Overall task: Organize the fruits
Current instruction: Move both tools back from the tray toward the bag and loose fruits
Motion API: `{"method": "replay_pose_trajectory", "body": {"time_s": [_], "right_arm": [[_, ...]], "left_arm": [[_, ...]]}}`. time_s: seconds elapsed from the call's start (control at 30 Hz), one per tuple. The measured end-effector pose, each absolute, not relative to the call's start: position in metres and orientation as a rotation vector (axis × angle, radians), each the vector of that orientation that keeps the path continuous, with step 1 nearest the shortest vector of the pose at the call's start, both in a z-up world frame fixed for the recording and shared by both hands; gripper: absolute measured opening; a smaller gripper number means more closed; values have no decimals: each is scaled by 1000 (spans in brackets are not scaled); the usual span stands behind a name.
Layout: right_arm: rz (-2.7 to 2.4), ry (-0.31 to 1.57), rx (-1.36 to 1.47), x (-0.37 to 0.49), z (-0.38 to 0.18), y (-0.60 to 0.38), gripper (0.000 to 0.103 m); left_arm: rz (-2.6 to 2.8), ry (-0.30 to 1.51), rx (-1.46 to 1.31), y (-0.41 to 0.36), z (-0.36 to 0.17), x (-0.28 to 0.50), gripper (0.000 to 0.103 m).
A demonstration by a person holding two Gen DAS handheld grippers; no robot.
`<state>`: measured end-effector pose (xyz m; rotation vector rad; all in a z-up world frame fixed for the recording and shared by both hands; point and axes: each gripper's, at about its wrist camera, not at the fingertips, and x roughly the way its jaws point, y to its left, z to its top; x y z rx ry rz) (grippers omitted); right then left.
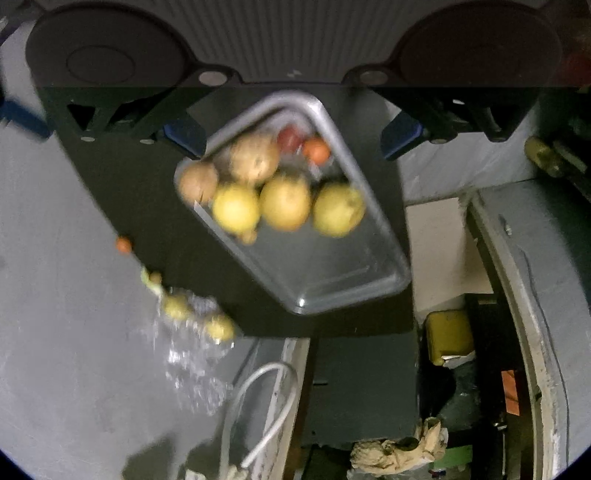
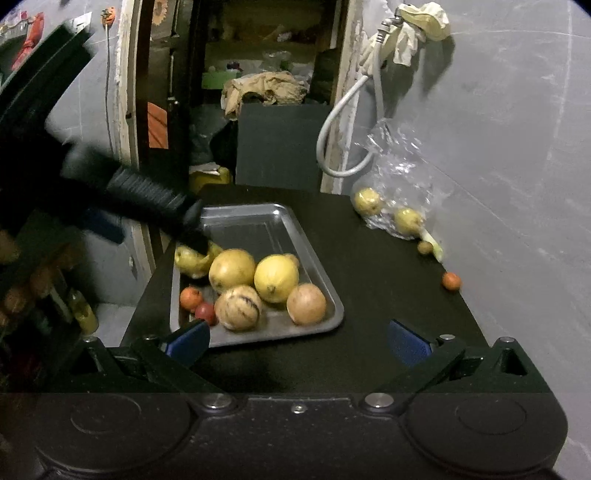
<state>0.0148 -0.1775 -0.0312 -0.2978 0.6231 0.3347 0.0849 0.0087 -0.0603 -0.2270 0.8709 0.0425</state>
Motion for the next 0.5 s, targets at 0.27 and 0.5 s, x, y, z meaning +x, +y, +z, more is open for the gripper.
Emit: {"method": "replay_pose_trajectory", "body": {"time_s": [0.27,0.5], "right_arm": [[242,700,-288,-10,-25,-197,102],[73,672,-281,-3,-17,-213,102]], "left_arm": [[-3,925,-243,7,-84,33,102],[4,985,-286,7,-100,21,102]]}}
